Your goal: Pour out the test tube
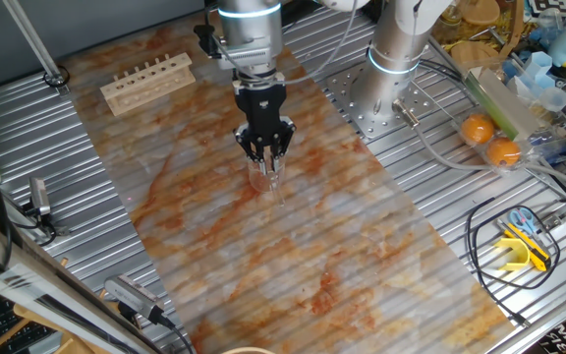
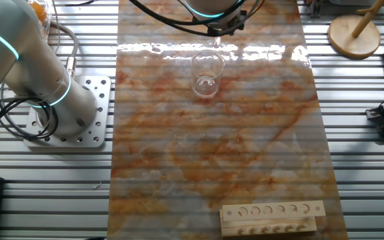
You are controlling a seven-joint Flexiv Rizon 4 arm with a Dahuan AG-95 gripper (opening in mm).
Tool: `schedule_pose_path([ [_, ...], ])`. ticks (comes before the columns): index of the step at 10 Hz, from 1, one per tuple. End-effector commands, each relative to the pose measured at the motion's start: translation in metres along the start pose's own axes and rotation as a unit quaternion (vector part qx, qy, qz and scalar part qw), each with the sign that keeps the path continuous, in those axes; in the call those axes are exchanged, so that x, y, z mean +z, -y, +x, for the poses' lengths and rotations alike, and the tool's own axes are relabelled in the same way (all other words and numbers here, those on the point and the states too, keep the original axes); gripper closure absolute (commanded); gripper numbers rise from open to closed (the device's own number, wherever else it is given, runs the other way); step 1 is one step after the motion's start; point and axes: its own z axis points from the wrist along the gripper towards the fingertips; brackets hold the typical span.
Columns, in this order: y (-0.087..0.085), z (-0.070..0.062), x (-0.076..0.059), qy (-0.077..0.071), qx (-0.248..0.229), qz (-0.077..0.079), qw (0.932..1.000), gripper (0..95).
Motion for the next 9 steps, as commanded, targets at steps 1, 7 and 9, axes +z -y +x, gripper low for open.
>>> schedule_pose_path([
  [1, -0.0003, 0.0000, 0.0000, 0.006, 0.001, 0.000, 1.0000, 95.0],
  [7, -0.0002, -0.0005, -0.0013, 0.027, 0.000, -0.003, 0.9996, 95.0],
  [9, -0.0002, -0.0020, -0.0036, 0.027, 0.001, -0.003, 0.9996, 95.0],
])
